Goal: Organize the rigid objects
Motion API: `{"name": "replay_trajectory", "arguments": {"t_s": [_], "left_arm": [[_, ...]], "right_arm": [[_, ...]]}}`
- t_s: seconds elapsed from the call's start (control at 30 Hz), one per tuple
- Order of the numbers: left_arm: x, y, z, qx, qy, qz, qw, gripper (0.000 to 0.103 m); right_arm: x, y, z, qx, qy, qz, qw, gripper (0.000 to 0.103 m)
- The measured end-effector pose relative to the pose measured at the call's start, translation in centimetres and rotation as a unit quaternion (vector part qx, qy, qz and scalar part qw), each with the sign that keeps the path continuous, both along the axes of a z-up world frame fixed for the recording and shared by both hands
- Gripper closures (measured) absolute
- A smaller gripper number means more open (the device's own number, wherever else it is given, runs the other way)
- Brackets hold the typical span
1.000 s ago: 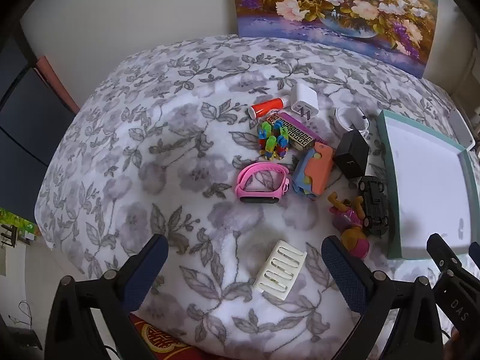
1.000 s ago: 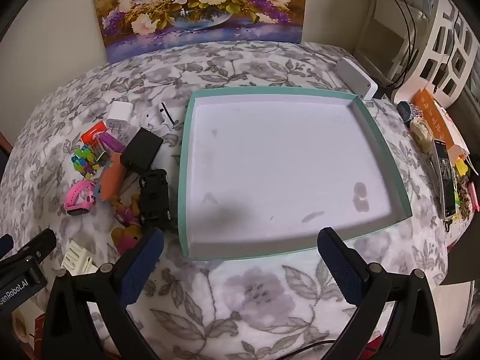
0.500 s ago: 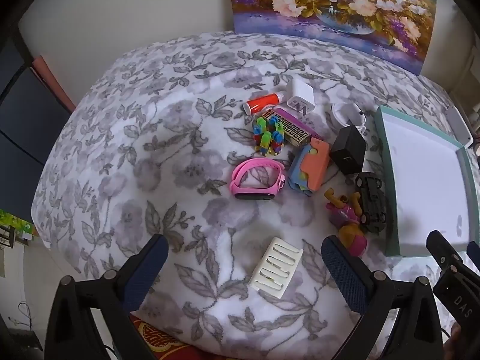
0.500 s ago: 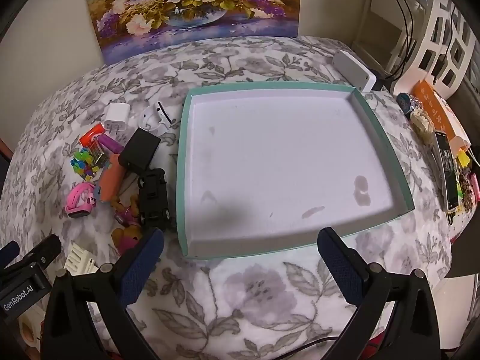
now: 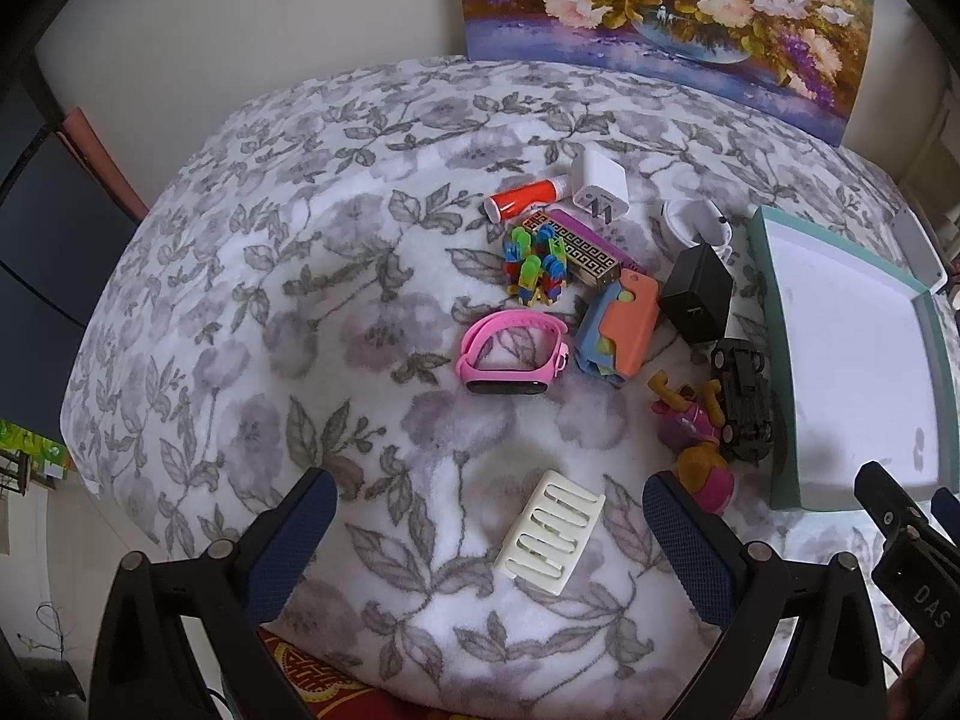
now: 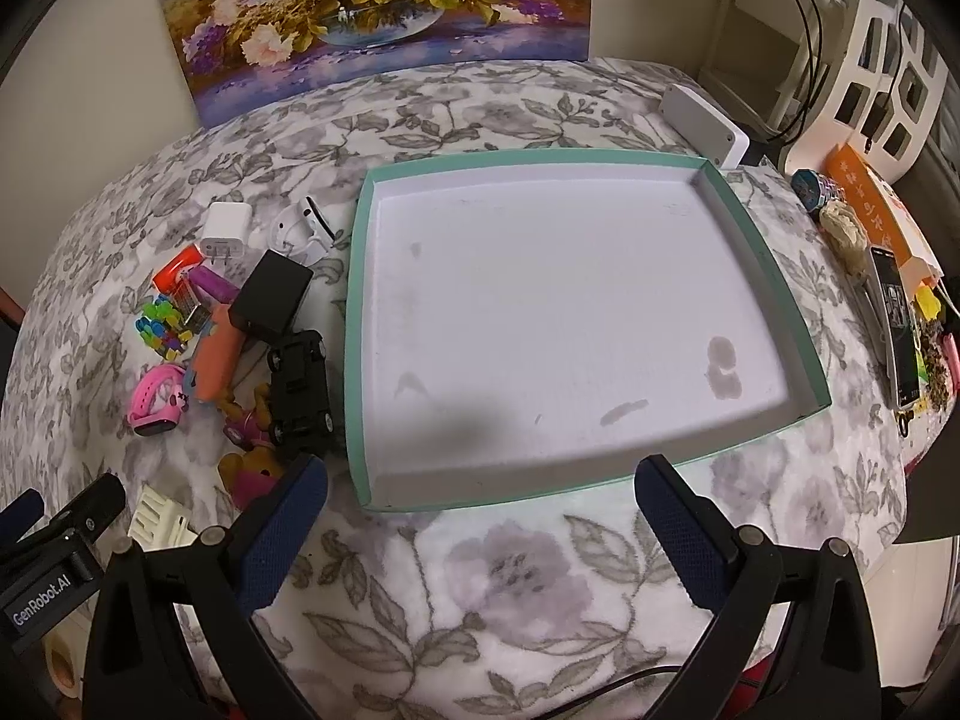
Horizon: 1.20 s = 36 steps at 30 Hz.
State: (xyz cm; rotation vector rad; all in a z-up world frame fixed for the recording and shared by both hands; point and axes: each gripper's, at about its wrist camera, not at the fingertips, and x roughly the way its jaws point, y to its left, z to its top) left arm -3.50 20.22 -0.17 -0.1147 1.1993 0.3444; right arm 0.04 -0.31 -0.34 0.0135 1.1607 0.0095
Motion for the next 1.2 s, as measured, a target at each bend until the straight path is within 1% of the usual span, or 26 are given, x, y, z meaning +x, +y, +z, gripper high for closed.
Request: {"name": "replay_trajectory", "arguments": {"t_s": [0.23,0.27,1.2], "left_arm": [[-0.43,-0.45,-0.34,0.000,0.002,0.000,1.0000,0.000],[0.04,0.01,-0.15,-0.002,0.004,-0.001,1.0000,0.000],[0.05,-0.14,-0.35,-0.007,0.008,-0.005,0.9999,0.000]], "right_arm": [[0.01,0.00,0.09,0.000,-0.001,0.000,1.000,0.001],[0.04,-0.03,0.10,0.000,-0.001,0.000,1.000,0.001],[0.05,-0.32,-0.16,0.006,0.006,-0.005,1.000,0.001]]}}
